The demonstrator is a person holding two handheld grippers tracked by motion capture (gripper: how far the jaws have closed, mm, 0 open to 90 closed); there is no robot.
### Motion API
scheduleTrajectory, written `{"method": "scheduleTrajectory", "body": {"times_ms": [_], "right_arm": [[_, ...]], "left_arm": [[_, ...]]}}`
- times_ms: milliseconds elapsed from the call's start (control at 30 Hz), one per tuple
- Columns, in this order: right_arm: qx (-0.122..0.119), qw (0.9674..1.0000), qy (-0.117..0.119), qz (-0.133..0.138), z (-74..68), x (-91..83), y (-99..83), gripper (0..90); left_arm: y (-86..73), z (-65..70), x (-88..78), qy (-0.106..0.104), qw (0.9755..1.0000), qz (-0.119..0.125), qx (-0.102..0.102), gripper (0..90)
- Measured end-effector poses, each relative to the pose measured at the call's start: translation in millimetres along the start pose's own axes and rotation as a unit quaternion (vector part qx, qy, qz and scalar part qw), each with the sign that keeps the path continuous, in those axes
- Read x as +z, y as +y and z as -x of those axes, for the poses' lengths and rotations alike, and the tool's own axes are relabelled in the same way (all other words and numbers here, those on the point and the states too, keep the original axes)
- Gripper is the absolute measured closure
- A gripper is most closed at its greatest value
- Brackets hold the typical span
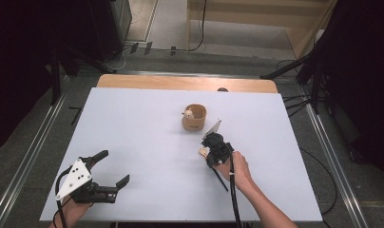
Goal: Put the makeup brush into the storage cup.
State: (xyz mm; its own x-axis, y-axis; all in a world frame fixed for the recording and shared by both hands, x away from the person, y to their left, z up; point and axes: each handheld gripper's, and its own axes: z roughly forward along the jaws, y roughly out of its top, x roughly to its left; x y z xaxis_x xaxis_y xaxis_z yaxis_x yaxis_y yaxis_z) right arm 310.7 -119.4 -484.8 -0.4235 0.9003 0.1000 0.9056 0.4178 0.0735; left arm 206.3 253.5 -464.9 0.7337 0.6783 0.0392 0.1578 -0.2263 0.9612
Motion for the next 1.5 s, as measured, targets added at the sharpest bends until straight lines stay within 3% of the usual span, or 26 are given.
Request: {"method": "scheduleTrajectory", "body": {"times_ms": [433, 733, 1033, 1500], "right_arm": [[-0.011, 0.9999, -0.011, 0.002, -3.6, 0.3, -0.1, 84.1], [-0.013, 0.9999, -0.004, 0.003, -0.4, -2.0, -0.1, 84.6], [-0.01, 0.9995, 0.007, 0.028, 3.9, -16.4, 0.0, 84.6], [-0.018, 0.9956, 0.024, 0.089, 10.8, -37.7, -7.6, 84.6]], "left_arm": [[0.1, 0.2, 0.2, -0.001, 1.0, -0.001, 0.0, 0.0], [-0.1, -0.2, 0.2, 0.0, 1.0, -0.002, -0.001, 0.0], [0.0, -0.3, 0.2, 0.0, 1.0, -0.002, -0.001, 0.0], [-0.1, -0.6, 0.3, 0.001, 1.0, -0.005, -0.001, 0.0]]}}
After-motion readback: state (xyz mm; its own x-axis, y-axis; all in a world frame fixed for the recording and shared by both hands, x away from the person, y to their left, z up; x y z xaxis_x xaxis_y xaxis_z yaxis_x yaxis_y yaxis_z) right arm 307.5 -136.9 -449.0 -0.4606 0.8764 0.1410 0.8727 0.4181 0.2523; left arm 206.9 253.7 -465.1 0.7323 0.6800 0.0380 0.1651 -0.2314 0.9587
